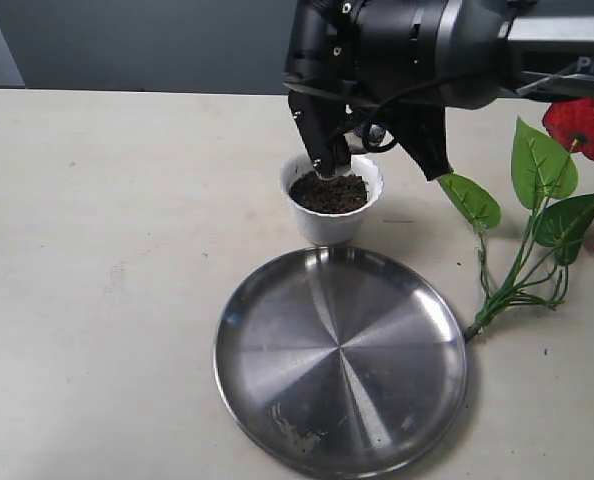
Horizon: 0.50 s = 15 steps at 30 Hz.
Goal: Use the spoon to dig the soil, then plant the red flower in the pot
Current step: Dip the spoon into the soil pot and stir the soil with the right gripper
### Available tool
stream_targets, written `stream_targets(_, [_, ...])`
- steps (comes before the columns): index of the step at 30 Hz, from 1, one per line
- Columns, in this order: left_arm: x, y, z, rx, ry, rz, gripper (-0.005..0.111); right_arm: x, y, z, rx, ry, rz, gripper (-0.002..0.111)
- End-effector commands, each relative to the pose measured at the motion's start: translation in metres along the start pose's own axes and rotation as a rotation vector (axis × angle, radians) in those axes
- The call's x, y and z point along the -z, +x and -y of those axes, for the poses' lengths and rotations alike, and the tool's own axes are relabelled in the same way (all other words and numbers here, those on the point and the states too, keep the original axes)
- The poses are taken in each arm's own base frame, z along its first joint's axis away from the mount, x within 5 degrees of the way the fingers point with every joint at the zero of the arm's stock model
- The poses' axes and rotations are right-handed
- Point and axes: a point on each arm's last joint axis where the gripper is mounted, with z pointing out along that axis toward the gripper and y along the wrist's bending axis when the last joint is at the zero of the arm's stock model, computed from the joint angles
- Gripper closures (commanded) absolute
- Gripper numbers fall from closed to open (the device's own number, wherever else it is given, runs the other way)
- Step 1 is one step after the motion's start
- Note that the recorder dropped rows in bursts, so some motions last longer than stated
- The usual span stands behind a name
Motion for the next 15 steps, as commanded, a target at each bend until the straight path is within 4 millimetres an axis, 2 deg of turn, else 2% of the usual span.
stream_targets(1, [0.000,0.000,0.000,0.000,0.002,0.009,0.106,0.002,-0.020,-0.005,0.082,0.024,-0.002,0.109])
stream_targets(7, [0.000,0.000,0.000,-0.002,0.002,0.009,0.106,-0.014,-0.047,-0.013,0.179,0.029,-0.047,0.109])
stream_targets(15, [0.000,0.000,0.000,-0.002,0.002,0.011,0.106,-0.033,-0.074,-0.026,0.244,-0.004,-0.040,0.109])
